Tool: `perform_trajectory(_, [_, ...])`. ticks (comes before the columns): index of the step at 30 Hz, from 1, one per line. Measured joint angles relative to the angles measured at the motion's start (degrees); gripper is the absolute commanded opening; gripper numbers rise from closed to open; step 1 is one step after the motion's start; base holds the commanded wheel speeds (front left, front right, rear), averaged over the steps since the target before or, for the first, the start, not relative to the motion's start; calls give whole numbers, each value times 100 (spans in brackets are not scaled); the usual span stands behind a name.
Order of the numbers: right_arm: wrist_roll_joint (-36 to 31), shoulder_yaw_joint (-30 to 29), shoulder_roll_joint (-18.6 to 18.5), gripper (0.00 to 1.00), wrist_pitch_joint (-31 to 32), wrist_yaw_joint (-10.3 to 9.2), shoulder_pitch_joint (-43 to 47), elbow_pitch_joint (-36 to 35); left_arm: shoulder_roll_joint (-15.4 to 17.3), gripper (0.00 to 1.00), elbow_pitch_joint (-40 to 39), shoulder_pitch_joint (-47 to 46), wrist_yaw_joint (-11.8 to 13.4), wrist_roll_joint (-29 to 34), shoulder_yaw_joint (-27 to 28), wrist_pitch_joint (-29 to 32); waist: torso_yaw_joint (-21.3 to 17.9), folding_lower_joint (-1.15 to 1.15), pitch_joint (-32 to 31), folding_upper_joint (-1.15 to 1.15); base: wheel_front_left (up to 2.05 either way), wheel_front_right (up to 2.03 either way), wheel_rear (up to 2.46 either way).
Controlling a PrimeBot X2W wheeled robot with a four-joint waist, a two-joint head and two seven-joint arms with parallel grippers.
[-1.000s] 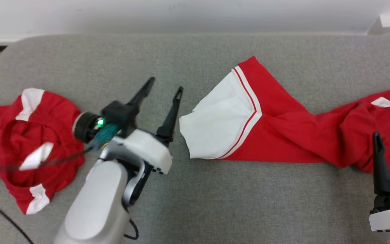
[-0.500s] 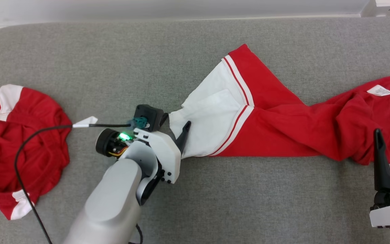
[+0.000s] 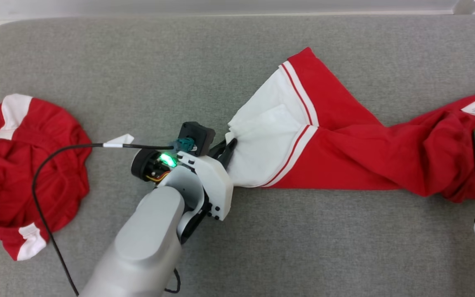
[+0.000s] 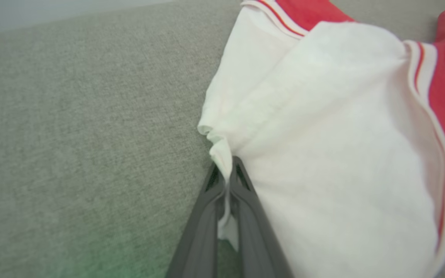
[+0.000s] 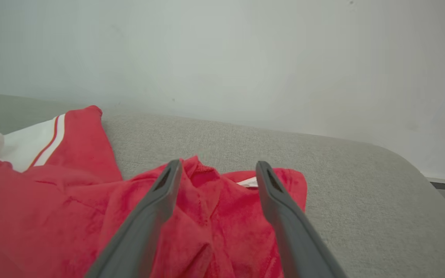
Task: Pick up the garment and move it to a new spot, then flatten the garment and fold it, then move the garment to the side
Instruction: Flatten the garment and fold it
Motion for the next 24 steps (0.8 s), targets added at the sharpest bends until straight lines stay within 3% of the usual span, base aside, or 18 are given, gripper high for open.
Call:
perform_trajectory(10, [566, 748, -664, 100, 658, 0, -432, 616, -81, 0, 96, -105, 41, -157, -134, -288, 231, 0, 131, 0, 0, 0, 0])
perform_trajectory(11, [610, 797, -699, 54, 739, 0, -435, 615, -82, 0, 113, -106, 62, -168, -143, -314, 231, 0, 131, 0, 0, 0, 0])
perform_trajectory(12, [678, 834, -720, 36, 812, 0, -436, 614, -82, 0, 127, -108, 60, -181, -154, -356, 231, 0, 132, 0, 0, 0, 0])
perform_trajectory(13, [746, 891, -740, 0, 892, 0, -437, 613, -83, 0, 141, -109, 62, -202, -164, -387, 230, 0, 130, 0, 0, 0, 0])
perform_trajectory(19, [1131, 1147, -980, 0, 1337, 0, -489, 611, -86, 0, 210, -125, 121, -235, -205, -570, 228, 0, 101, 0, 0, 0, 0])
perform_trajectory(24, [1101, 901, -1080, 0, 1038, 0, -535, 333, -65, 0, 147, -102, 258, -235, -159, -1021, 239, 0, 21, 0, 0, 0, 0])
